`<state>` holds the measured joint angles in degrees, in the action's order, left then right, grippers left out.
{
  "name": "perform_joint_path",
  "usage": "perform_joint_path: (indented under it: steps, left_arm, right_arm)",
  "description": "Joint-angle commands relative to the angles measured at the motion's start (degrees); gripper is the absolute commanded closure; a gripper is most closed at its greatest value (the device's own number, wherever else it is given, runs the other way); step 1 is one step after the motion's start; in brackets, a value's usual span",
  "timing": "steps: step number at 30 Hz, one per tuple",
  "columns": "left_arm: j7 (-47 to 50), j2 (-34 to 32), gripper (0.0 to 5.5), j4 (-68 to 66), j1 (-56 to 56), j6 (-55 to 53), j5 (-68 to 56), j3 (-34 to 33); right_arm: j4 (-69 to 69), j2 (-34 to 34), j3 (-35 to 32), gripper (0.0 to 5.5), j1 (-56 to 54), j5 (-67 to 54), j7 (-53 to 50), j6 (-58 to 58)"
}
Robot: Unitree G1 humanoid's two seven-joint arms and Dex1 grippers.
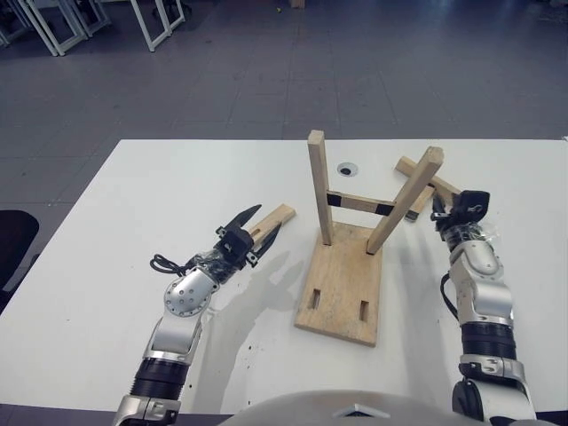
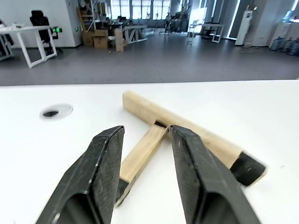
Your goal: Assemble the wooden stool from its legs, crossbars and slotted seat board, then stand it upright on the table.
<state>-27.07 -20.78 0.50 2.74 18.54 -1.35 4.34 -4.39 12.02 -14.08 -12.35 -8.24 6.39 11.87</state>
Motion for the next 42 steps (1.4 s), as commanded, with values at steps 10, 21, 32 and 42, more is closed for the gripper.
perform_joint_path:
  steps: [10,21,32,42]
  left_arm:
    - [0.6,0.4,2.79,0.7,0.4,-0.1,0.7,0.6]
    - [-0.4,-0.1,2.79,-0.1,-0.6,-0.2,0.2,0.9]
    - [-0.5,0.3,2.79,-1.1,-1.5,-0.8,0.1,1.0]
    - [-1.3,0.1,2.79,-1.4,-2.1,-0.7,-0.2,0.8]
  right_arm:
    - [-2.7,2.4,0.7,3.69,-3.3,-2.7,2.5,10.2]
    - [-21.1,0.9,-1.8,2.31,-12.6,-7.6,5.2,9.9]
    - [-43.9,1.3,-7.5,2.27,-22.0,-11.9,9.3,5.0]
    - [-61.4,3.9,-12.0,2.59,-28.5,-15.0,15.5,1.8]
